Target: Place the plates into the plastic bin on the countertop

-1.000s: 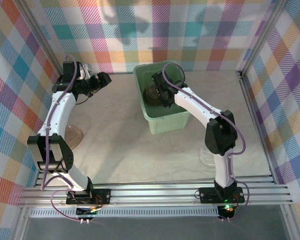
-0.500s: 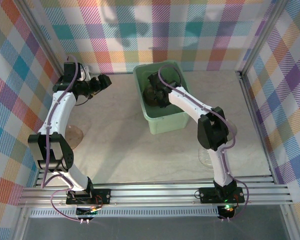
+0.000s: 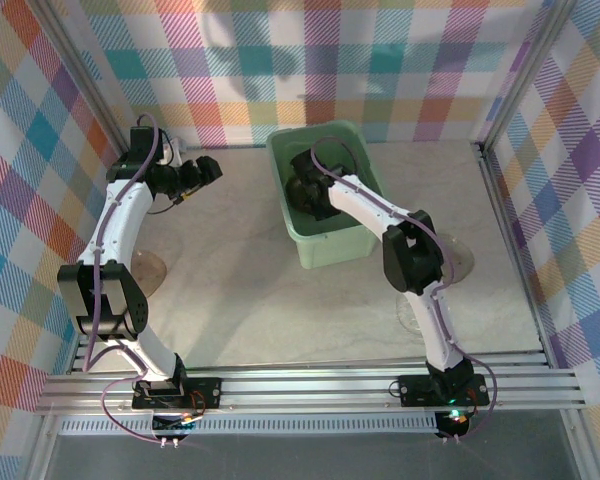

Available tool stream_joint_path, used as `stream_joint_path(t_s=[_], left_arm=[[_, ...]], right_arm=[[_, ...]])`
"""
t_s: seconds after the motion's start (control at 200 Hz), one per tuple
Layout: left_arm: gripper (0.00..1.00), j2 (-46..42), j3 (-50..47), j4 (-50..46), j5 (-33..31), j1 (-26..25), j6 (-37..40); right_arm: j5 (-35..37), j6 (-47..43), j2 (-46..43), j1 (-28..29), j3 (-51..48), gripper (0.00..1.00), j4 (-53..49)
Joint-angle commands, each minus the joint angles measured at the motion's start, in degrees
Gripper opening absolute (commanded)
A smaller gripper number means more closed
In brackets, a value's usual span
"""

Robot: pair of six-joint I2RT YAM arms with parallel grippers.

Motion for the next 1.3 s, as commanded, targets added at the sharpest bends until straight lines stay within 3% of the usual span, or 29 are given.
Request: stream_joint_path(t_s=[0.0, 1.01, 1.16, 1.295], left_arm=[[0.84, -1.06, 1.28, -2.11, -0.8, 0.92, 1.14], [0.84, -0.36, 1.13, -3.15, -1.41, 0.97, 1.05], [0.83, -0.28, 0.84, -3.43, -1.4, 0.95, 0.19], [0.83, -0.41, 0.6, -3.34, -1.51, 0.97, -0.26]], right_arm=[[-0.24, 2.67, 1.28, 0.2, 1.61, 0.0, -1.63], [-0.29, 3.01, 4.95, -0.59, 1.36, 0.05, 5.57], [-0.79, 2.38, 5.17, -0.68, 1.55, 0.09, 6.33], [-1.42, 1.49, 4.76, -0.95, 1.12, 0.2, 6.77]])
